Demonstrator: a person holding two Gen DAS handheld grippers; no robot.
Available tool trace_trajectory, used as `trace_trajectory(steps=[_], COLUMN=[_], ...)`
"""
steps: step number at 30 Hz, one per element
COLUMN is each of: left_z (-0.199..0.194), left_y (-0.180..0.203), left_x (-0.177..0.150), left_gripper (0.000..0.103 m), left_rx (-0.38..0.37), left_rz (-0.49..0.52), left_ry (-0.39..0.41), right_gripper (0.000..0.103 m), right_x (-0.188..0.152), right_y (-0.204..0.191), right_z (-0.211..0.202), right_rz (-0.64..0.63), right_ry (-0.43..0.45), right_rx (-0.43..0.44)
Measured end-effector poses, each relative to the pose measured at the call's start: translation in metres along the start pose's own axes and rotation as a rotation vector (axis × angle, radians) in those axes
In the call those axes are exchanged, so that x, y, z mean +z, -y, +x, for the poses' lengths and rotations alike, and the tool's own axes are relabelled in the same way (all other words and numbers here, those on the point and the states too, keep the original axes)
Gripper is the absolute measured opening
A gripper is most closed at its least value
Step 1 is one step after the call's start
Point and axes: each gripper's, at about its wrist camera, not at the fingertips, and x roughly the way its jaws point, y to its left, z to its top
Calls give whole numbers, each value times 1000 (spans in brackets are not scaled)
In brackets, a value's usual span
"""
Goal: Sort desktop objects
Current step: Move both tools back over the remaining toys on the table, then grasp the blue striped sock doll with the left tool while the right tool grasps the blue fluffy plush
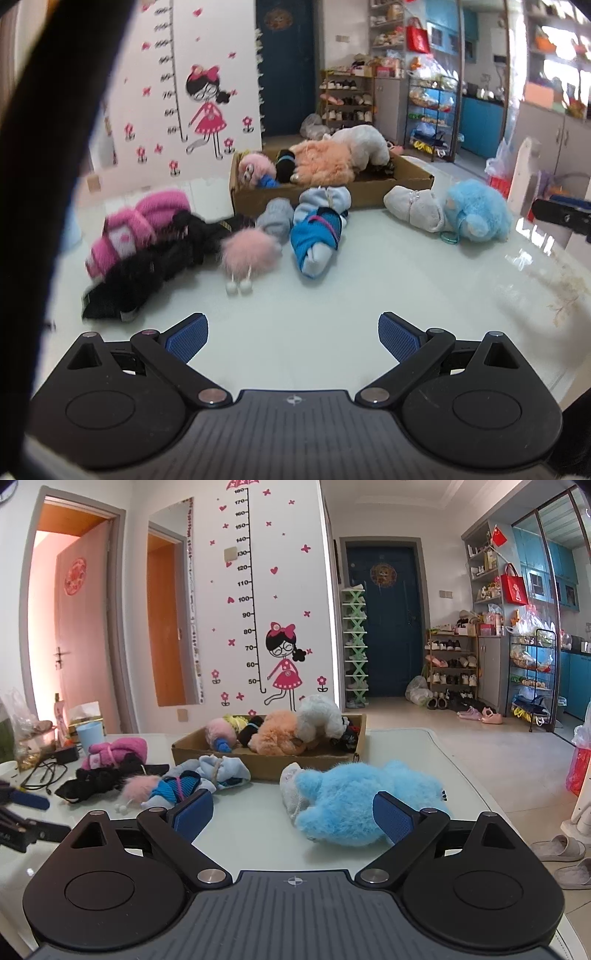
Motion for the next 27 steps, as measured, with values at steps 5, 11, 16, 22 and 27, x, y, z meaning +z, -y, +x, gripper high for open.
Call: trace_trajectory(steps=[5, 11, 16, 22, 27], left_z=[11, 34, 58, 85, 94], left_y=[7, 22, 48, 46, 30], left_x=[14, 31, 45, 52, 53], left_gripper=[100, 101, 102, 102, 101], left_rx=[15, 41, 102, 123, 33], left_rz=[90, 170, 320, 340, 247], left_ry=[4, 4, -3, -26, -62], right_gripper=[96, 96, 96, 96, 97], right_x=[0, 0, -1, -1, 0], right_y=[3, 9, 14, 19, 22], right_z=[0, 1, 3, 6, 13], right_rz=[4, 10, 16, 27, 38], right_ry=[-5, -11, -21, -29, -38], right_rx=[-9, -24, -38, -59, -76])
